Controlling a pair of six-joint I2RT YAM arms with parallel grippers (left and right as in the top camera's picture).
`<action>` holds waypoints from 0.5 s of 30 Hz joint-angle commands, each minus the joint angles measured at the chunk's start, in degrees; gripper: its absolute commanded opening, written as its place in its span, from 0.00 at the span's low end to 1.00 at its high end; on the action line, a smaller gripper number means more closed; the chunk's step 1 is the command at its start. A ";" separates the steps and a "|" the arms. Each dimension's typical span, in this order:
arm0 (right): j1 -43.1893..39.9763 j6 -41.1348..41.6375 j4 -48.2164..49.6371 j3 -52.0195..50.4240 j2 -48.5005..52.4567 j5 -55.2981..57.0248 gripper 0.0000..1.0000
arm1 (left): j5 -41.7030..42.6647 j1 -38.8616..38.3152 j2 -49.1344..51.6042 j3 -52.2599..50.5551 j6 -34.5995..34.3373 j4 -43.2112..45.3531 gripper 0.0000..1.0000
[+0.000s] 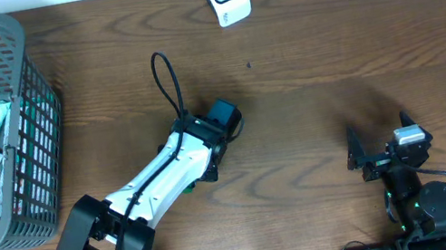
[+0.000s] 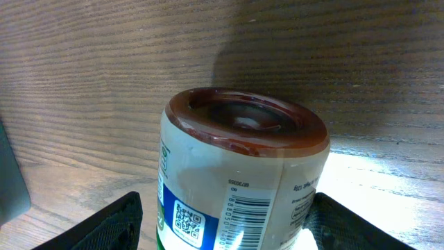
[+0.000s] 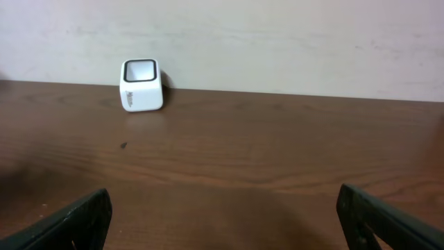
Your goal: Scan the item barcode
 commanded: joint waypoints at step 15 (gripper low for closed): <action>-0.31 0.79 -0.22 -0.04 -0.07 0.15 0.99 | -1.46 3.82 0.63 -0.61 4.59 0.57 0.71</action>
